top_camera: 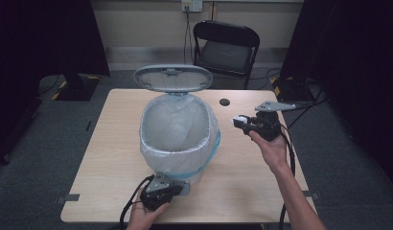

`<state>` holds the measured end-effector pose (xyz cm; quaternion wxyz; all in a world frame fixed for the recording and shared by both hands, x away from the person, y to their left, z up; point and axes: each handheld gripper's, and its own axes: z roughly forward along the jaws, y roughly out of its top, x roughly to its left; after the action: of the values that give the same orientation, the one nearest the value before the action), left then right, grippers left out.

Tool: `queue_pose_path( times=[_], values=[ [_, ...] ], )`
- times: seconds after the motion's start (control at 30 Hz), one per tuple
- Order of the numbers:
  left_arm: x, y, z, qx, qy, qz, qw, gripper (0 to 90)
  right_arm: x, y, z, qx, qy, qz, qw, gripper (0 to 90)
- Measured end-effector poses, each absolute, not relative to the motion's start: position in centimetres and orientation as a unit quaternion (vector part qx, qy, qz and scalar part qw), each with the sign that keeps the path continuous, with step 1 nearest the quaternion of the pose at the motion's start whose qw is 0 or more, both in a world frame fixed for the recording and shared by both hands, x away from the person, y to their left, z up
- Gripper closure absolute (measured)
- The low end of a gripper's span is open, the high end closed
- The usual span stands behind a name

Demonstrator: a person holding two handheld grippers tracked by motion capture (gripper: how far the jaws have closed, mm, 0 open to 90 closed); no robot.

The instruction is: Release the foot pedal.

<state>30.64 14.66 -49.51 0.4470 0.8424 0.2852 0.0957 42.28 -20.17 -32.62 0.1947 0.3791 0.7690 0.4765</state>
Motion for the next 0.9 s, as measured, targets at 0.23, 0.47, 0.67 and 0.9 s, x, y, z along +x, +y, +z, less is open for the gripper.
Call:
queue_pose_path(
  times=[0.23, 0.47, 0.67, 0.9],
  values=[
    [30.7, 14.7, -49.5, 0.843, 0.284, 0.096, 0.447, 90.0, 41.1, -19.7, -30.4, 0.356, 0.770, 0.492, 0.196, 68.3],
    [30.7, 14.7, -49.5, 0.843, 0.284, 0.095, 0.447, 90.0, 39.2, -19.0, -27.8, 0.330, 0.760, 0.527, 0.190, 68.3],
    [30.6, 14.7, -49.5, 0.842, 0.285, 0.095, 0.448, 90.0, 38.1, -17.8, -26.4, 0.309, 0.757, 0.547, 0.181, 68.3],
    [30.6, 14.7, -49.5, 0.842, 0.285, 0.095, 0.448, 90.0, 37.2, -16.0, -23.9, 0.272, 0.758, 0.563, 0.183, 68.3]
  ],
)
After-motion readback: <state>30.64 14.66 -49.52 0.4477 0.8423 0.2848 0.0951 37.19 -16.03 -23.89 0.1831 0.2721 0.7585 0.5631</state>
